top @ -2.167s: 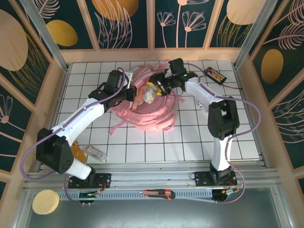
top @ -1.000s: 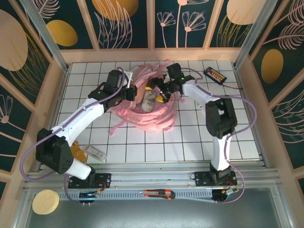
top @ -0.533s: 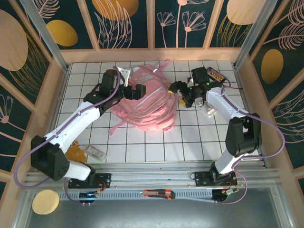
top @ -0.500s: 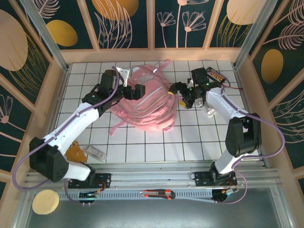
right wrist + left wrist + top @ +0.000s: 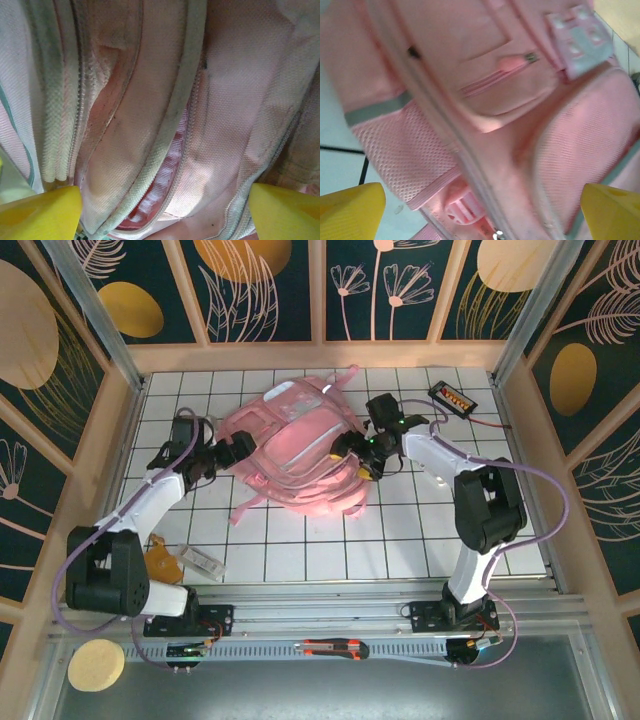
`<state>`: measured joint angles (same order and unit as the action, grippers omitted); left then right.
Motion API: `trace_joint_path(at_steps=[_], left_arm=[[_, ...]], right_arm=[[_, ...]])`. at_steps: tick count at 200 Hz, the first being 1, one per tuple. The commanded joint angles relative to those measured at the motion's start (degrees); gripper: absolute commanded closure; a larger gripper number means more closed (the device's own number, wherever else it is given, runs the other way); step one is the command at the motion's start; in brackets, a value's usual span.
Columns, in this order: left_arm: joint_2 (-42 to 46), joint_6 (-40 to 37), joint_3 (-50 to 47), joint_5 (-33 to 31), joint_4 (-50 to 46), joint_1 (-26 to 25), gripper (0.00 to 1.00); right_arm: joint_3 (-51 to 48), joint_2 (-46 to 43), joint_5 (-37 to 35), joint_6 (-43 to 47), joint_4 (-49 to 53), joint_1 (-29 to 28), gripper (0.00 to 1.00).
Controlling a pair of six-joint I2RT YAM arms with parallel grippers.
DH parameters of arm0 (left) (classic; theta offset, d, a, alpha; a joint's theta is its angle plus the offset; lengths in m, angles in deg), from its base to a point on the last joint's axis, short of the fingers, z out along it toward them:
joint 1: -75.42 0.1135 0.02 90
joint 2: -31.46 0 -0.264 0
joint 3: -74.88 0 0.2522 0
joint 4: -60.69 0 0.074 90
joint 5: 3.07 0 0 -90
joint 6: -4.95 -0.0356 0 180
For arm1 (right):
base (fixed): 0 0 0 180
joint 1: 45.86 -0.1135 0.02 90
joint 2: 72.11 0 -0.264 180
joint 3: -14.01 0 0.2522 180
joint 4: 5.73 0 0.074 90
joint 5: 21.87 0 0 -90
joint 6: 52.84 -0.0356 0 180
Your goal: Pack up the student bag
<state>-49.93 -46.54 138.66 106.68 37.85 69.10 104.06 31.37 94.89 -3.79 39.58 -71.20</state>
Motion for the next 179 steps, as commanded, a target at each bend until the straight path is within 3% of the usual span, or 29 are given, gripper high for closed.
trace_joint_path(at_steps=[1, 79, 179], left_arm=[[-2.41, 8.31, -1.67, 8.99, 10.31, 1.85, 0.01], [-14.56, 13.04, 1.31, 12.47, 18.31, 2.81, 0.29], [-24.38, 13.81, 8.54, 10.47, 19.32, 4.72, 0.27]], right_arm=[[-0.54, 1.31, -1.36, -0.51, -1.85, -0.51, 0.13], [0.60, 3.31, -1.99, 0.63, -0.67, -0.17, 0.18], [0.30, 4.63, -1.80, 3.72, 1.38, 4.10, 0.20]])
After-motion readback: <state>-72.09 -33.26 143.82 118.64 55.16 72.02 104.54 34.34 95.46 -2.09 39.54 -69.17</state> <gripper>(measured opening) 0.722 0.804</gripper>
